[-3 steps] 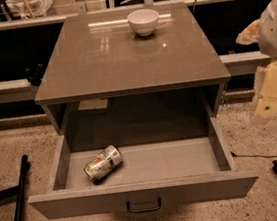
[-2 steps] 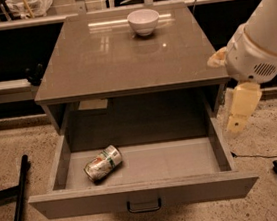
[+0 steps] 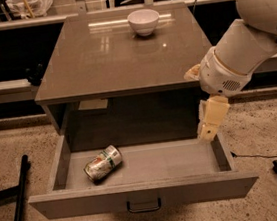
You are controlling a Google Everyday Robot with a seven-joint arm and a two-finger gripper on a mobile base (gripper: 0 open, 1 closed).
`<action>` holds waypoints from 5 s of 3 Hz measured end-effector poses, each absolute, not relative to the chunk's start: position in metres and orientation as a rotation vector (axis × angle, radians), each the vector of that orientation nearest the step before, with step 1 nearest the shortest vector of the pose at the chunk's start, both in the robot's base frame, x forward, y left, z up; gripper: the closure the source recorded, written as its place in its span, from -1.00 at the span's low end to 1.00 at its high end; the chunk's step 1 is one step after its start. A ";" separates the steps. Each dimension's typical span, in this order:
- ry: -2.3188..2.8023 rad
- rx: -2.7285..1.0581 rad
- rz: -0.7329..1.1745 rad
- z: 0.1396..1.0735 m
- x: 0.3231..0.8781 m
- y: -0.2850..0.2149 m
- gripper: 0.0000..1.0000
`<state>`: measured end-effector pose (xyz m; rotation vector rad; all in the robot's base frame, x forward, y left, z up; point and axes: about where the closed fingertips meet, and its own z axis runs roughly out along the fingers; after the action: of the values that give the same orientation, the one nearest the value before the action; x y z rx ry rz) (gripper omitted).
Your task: Pick 7up can from top drawer and place on counter
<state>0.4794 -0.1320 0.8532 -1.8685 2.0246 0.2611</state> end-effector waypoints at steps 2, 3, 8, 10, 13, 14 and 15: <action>1.862 -2.081 0.268 0.813 0.498 -0.059 -1.00; 1.795 -2.174 0.251 0.790 0.502 -0.024 -1.00; 1.625 -2.338 0.266 0.659 0.531 0.106 -1.00; 1.633 -2.351 0.349 0.622 0.525 0.125 -0.49; 1.701 -2.041 0.460 0.692 0.530 0.051 0.99; 1.734 -1.888 0.459 0.737 0.538 -0.007 1.00; 1.734 -1.794 0.444 0.775 0.553 -0.046 1.00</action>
Offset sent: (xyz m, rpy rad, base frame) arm 0.0301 0.1122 -0.0648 -0.0593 -0.0100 0.2814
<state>0.5527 -0.0457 0.7752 -1.7936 1.7342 0.4438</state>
